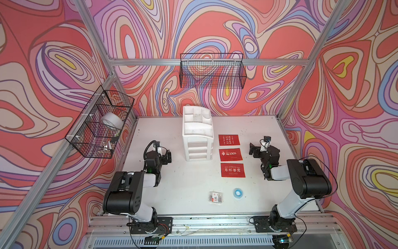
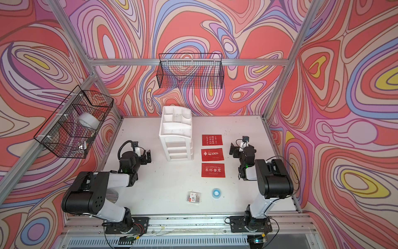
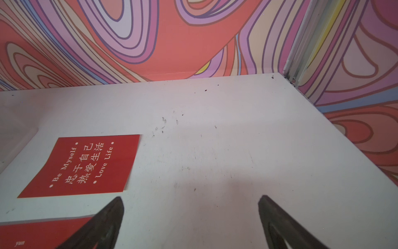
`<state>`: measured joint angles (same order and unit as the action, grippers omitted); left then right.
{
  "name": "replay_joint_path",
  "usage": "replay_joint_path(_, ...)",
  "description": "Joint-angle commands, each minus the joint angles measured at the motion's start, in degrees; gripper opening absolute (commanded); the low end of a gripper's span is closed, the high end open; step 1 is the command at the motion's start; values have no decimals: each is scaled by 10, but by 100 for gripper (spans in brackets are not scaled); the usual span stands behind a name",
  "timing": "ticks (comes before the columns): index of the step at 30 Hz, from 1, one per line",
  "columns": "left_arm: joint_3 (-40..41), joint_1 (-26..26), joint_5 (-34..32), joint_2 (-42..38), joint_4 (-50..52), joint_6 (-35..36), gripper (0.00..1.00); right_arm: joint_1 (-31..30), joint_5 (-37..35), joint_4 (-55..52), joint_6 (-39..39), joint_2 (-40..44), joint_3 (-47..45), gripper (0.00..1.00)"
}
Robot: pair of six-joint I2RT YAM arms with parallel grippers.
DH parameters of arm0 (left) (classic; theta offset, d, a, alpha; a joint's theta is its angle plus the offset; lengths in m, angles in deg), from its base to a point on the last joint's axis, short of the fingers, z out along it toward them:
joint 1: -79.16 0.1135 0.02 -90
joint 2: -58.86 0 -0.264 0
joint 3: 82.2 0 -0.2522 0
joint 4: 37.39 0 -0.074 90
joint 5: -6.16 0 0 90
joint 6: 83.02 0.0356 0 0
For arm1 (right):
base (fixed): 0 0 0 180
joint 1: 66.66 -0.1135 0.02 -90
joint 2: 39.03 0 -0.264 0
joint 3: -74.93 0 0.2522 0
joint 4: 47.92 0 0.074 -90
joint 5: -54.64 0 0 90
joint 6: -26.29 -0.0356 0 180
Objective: Take the postcards out of the drawer
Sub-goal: Reset both arms
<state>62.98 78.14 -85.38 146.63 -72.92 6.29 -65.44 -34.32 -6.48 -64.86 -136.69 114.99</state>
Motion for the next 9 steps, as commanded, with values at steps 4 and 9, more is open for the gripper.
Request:
replay_joint_path(4, -14, 4, -2, 8, 1, -2, 100, 0, 16, -7, 3, -3, 5, 98)
replay_joint_path(9, -7, 4, -2, 4, -12, -1, 100, 0, 16, -7, 3, -3, 5, 99)
